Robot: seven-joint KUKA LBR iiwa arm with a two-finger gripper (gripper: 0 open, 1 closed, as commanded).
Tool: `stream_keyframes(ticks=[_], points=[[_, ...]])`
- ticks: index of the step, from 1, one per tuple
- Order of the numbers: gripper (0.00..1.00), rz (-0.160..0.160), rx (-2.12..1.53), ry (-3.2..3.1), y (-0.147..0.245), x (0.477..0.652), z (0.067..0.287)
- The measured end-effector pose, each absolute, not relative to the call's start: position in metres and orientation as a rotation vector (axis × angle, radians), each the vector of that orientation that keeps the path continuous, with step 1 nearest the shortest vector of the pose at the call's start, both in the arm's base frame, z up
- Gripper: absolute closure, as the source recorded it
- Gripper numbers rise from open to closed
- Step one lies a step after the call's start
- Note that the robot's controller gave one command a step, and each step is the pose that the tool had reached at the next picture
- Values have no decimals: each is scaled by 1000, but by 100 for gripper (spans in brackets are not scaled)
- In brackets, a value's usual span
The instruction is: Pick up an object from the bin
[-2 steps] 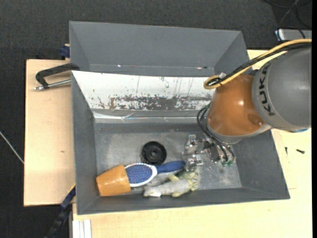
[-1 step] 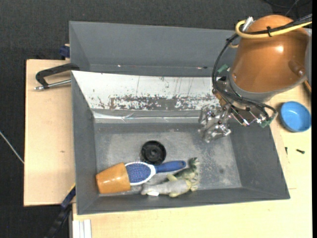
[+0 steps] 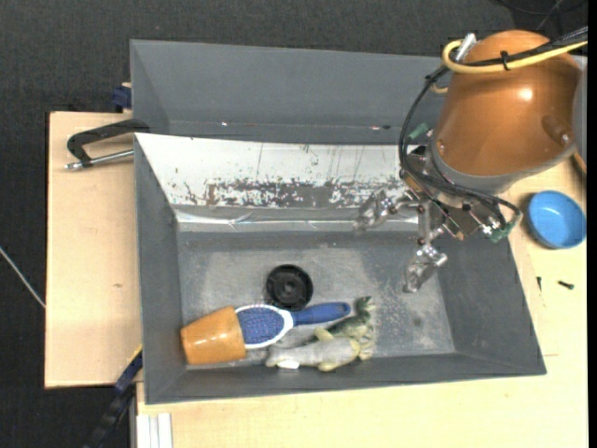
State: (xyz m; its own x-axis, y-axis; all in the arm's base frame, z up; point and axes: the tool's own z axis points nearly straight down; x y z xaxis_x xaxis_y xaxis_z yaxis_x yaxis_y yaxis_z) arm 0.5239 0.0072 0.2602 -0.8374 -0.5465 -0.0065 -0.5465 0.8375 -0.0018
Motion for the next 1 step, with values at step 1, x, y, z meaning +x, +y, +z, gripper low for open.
stream_keyframes(ticks=[1], points=[[0, 0, -857, 3017, 4, 510, 70]])
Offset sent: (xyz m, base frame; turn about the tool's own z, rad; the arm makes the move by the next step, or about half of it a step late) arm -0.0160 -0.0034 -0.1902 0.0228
